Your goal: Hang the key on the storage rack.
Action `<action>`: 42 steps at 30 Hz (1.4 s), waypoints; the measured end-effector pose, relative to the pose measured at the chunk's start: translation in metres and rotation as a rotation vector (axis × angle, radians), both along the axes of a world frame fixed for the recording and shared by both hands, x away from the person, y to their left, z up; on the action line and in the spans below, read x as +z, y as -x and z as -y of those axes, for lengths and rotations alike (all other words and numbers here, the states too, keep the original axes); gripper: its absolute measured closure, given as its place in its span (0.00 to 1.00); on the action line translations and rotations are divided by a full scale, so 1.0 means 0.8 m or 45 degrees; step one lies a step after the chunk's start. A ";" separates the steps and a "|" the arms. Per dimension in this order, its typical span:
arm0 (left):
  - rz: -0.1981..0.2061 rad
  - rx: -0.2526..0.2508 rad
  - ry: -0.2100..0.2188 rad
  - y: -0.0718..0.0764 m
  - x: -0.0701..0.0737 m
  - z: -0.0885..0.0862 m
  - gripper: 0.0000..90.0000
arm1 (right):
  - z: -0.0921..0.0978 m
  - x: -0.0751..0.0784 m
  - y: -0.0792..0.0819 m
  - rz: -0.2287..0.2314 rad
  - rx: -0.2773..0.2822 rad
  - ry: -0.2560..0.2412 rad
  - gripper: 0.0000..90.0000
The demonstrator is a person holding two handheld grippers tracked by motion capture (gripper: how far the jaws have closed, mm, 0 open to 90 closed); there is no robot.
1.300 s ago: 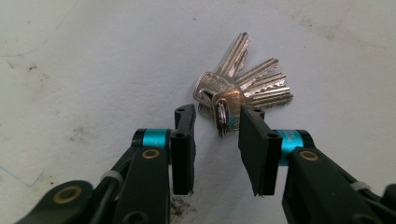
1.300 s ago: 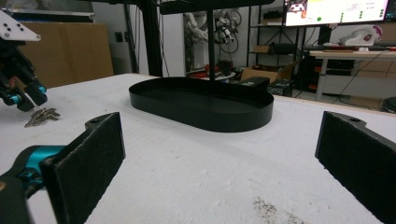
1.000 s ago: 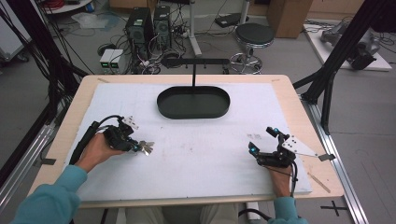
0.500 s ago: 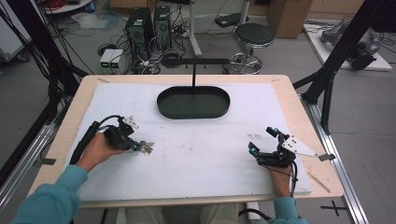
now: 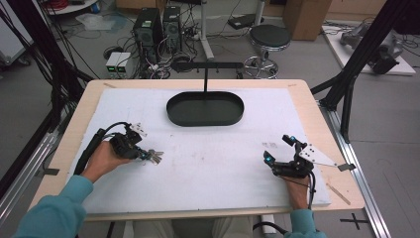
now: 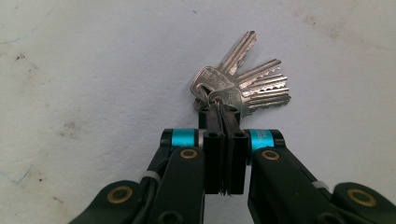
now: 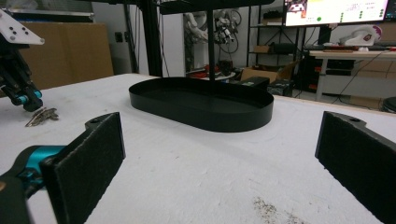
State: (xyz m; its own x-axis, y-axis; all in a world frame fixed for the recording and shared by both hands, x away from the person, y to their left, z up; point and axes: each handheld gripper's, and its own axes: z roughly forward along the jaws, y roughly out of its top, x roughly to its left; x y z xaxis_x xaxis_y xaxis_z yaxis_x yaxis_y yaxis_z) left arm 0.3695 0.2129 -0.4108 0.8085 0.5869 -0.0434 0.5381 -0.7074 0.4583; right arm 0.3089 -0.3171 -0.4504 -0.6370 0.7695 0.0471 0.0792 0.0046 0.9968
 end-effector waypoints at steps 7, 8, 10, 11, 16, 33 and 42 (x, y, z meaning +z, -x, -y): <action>0.028 0.001 0.036 -0.001 0.009 -0.002 0.98 | 0.000 0.000 0.000 0.000 0.000 -0.001 0.01; 0.039 0.010 0.055 0.000 0.011 -0.002 0.98 | 0.000 0.000 0.000 0.002 -0.001 0.001 0.01; 0.049 0.011 0.091 -0.001 0.019 -0.001 0.98 | 0.000 0.000 0.000 -0.003 -0.001 -0.001 0.01; 0.068 0.008 0.119 -0.002 0.027 0.000 0.98 | 0.000 0.000 0.000 0.001 -0.001 0.000 0.01; 0.109 -0.008 0.197 -0.006 0.047 0.005 0.98 | 0.000 0.000 0.000 -0.001 -0.002 0.000 0.01; 0.279 -0.018 0.522 -0.039 0.122 0.014 0.98 | 0.001 0.000 0.000 -0.003 -0.003 -0.002 0.01; 0.324 -0.022 0.620 -0.069 0.145 0.023 0.98 | 0.000 0.000 0.000 -0.002 -0.003 -0.002 0.01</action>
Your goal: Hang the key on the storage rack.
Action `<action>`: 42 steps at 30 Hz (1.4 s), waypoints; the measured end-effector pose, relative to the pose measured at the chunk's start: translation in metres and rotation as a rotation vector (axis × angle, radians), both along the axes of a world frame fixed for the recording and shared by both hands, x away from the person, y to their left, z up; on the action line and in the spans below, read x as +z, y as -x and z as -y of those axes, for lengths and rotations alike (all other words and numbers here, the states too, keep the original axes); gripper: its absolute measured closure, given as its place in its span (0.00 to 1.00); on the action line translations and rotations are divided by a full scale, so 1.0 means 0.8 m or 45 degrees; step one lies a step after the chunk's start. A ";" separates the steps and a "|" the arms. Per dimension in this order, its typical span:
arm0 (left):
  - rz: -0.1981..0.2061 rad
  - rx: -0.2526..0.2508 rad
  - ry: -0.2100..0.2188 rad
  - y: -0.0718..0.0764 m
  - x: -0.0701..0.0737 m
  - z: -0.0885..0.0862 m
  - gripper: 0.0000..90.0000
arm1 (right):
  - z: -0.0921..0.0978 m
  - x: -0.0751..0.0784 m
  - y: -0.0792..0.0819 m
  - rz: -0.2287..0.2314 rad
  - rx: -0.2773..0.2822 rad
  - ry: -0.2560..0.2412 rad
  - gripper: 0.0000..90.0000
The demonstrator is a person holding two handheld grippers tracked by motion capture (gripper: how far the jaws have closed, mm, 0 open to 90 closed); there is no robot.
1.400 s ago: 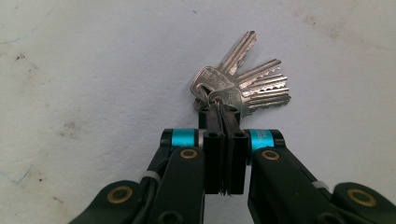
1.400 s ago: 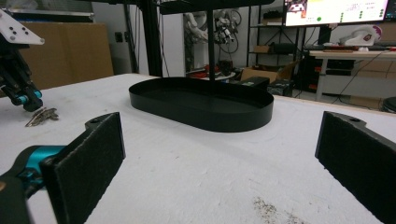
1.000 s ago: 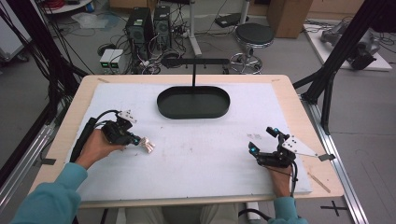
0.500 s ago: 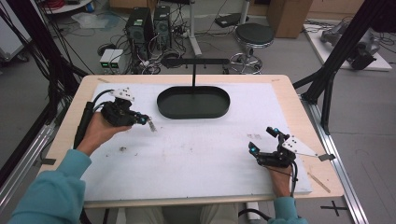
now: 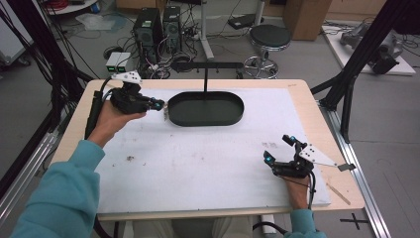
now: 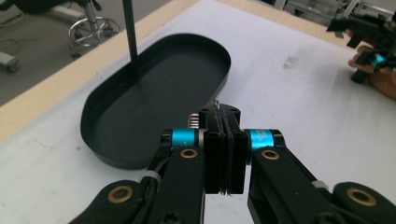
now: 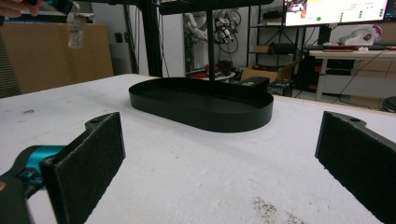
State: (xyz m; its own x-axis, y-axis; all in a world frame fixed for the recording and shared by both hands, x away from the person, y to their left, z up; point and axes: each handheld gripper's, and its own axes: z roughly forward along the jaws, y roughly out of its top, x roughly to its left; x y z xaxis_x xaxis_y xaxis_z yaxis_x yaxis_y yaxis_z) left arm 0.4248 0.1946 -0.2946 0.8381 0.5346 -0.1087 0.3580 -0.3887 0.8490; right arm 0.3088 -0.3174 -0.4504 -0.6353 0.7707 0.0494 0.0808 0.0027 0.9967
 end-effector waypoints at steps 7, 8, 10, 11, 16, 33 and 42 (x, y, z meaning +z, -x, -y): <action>0.021 0.002 0.018 -0.025 0.017 0.009 0.98 | 0.000 0.000 0.000 0.001 0.001 0.002 0.01; 0.025 0.003 0.017 -0.029 0.019 0.011 0.98 | 0.000 0.000 0.000 0.002 0.000 0.002 0.01; 0.032 0.009 0.007 -0.037 0.025 0.014 0.98 | 0.000 0.000 0.000 0.002 0.000 0.002 0.01; 0.037 0.009 0.015 -0.041 0.027 0.015 0.98 | 0.000 0.000 0.000 0.003 0.000 0.002 0.01; 0.050 0.026 0.002 -0.060 0.039 0.026 0.98 | 0.000 0.000 0.000 -0.001 0.000 -0.001 0.01; 0.027 0.137 -0.055 -0.100 0.046 0.051 0.98 | 0.001 0.000 -0.001 0.006 -0.001 0.000 0.01; 0.025 0.200 -0.119 -0.110 0.035 0.057 0.98 | 0.000 0.000 -0.001 0.007 -0.001 -0.004 0.01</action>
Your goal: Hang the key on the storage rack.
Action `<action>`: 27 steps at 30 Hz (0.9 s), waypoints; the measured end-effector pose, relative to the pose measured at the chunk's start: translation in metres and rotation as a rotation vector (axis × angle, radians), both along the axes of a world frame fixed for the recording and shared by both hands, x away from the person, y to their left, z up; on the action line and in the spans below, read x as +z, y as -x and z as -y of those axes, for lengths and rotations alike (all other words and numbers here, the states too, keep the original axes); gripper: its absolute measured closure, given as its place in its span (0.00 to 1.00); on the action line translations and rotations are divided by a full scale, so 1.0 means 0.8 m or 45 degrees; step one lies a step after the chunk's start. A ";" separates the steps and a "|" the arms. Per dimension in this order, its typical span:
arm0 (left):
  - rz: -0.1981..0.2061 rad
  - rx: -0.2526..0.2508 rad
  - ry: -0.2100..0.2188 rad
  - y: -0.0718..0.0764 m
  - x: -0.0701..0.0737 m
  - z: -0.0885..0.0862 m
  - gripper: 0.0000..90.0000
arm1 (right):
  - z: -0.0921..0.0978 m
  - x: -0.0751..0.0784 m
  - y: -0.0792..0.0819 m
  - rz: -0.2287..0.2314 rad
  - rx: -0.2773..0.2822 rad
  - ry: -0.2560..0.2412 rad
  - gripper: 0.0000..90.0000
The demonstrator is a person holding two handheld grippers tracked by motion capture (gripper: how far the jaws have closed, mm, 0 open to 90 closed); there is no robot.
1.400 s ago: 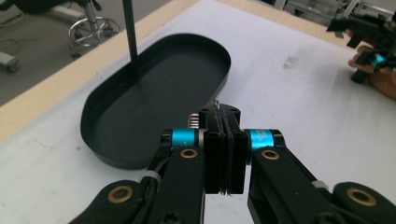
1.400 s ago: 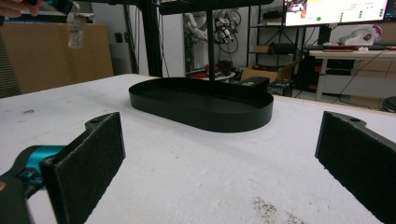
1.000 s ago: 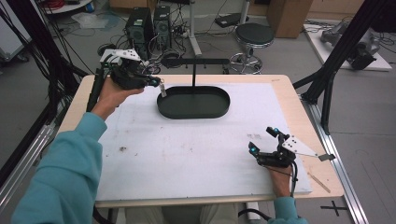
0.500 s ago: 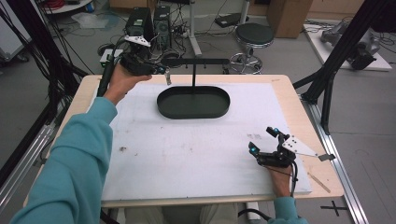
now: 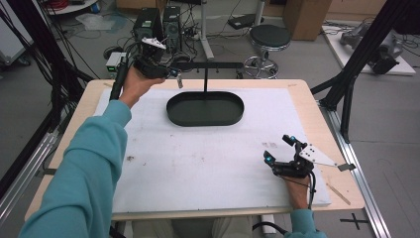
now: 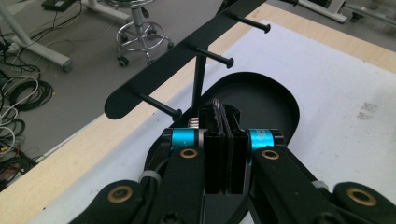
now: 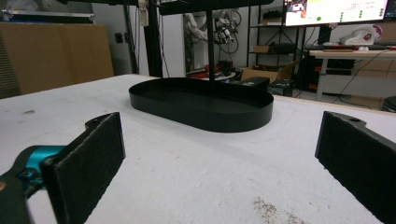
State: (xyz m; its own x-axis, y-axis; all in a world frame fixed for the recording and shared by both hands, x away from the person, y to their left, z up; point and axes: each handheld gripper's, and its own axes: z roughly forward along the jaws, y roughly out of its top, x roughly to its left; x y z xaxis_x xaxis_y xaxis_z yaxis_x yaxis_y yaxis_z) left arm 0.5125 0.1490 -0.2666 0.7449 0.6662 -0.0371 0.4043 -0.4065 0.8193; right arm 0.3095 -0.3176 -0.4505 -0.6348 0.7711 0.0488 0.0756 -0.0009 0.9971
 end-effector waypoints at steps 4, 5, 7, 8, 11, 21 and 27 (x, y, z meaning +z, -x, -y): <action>-0.004 0.023 -0.012 -0.003 -0.004 0.002 0.98 | 0.001 0.000 0.000 0.000 0.001 0.004 0.01; -0.007 0.028 -0.014 -0.004 -0.005 0.002 0.98 | 0.001 0.000 0.000 0.001 0.000 0.004 0.01; -0.004 0.037 -0.022 -0.005 -0.006 0.003 0.98 | 0.001 0.000 0.000 -0.001 0.002 0.004 0.01; -0.005 0.043 -0.028 -0.006 -0.006 0.003 0.98 | 0.001 0.000 0.000 -0.001 0.001 0.003 0.01; 0.001 0.059 -0.024 -0.007 -0.007 0.003 0.98 | 0.000 0.000 0.000 -0.002 -0.002 0.001 0.01; 0.008 0.079 -0.032 -0.011 -0.011 0.006 0.98 | 0.001 0.000 0.000 -0.003 0.000 0.001 0.01; 0.005 0.089 -0.038 -0.013 -0.014 0.006 0.98 | 0.001 0.000 0.000 -0.003 0.000 0.002 0.01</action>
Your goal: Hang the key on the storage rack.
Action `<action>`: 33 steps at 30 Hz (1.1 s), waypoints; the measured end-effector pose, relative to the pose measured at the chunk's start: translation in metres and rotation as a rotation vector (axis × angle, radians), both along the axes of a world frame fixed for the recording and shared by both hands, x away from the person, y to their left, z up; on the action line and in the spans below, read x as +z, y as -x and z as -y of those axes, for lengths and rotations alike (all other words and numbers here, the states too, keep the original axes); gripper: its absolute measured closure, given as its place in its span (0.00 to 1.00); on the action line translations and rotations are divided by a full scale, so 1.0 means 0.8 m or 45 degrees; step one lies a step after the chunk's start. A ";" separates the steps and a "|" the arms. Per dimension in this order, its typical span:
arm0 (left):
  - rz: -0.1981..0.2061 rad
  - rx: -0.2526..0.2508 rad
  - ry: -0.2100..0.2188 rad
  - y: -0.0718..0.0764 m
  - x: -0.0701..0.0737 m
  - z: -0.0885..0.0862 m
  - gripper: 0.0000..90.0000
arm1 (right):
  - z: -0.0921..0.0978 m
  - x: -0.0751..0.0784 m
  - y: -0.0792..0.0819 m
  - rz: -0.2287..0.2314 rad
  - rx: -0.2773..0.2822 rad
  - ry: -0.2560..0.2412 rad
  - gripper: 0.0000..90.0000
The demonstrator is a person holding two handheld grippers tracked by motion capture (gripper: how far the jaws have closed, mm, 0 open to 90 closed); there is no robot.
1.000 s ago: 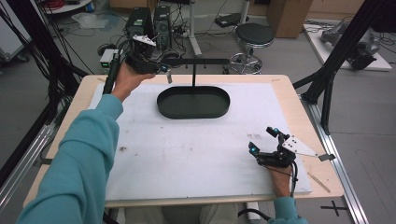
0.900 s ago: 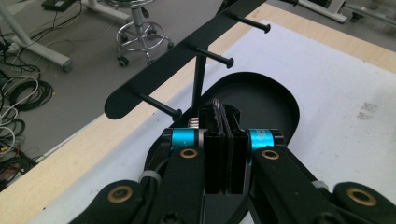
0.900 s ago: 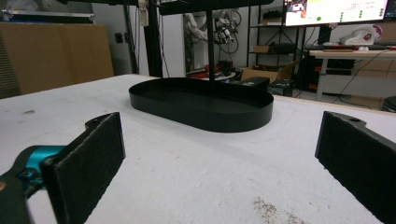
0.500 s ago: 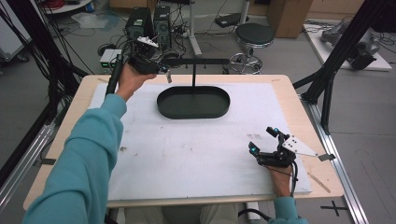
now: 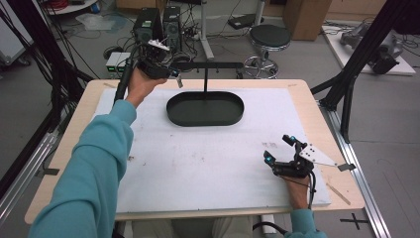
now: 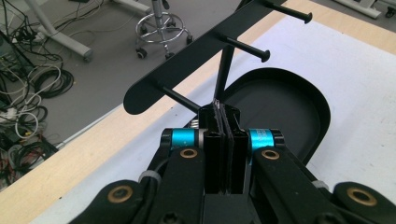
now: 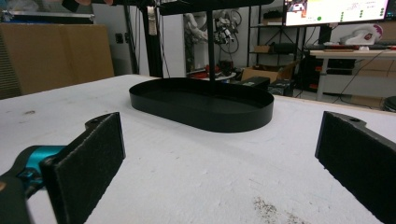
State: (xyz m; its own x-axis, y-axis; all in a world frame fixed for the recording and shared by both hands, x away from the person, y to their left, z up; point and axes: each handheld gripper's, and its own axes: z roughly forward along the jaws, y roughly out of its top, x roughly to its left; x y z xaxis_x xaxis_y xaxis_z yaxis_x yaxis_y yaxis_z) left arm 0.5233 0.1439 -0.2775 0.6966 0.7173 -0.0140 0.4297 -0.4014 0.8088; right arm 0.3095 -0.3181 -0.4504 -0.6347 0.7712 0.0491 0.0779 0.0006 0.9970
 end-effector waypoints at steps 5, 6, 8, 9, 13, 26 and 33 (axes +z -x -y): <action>0.002 0.008 0.004 -0.001 -0.001 0.000 0.98 | 0.000 0.000 0.000 -0.001 0.001 0.000 0.01; 0.001 0.009 0.001 -0.002 -0.001 0.000 0.98 | 0.000 0.000 0.000 0.000 0.000 -0.004 0.01; 0.002 0.009 0.005 -0.002 -0.001 -0.001 0.98 | 0.000 0.000 0.000 0.001 0.000 -0.003 0.01; 0.002 0.012 0.005 -0.002 -0.002 -0.001 0.98 | 0.000 0.000 0.000 0.001 0.000 -0.003 0.01; 0.004 0.014 0.000 -0.004 -0.002 -0.002 0.98 | 0.000 0.000 0.000 0.000 0.000 -0.003 0.01; 0.022 0.033 0.032 -0.012 -0.006 -0.008 0.98 | 0.000 0.000 0.000 0.000 0.001 0.000 0.01; 0.038 0.048 0.049 -0.018 -0.011 -0.010 0.98 | 0.000 0.000 0.000 0.000 0.001 0.001 0.01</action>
State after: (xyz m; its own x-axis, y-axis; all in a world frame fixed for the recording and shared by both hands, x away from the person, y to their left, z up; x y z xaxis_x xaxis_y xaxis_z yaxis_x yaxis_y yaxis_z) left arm 0.5380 0.1523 -0.2863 0.6697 0.7424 -0.0215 0.4191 -0.3539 0.8361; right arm 0.3096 -0.3182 -0.4504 -0.6356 0.7705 0.0486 0.0779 0.0014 0.9970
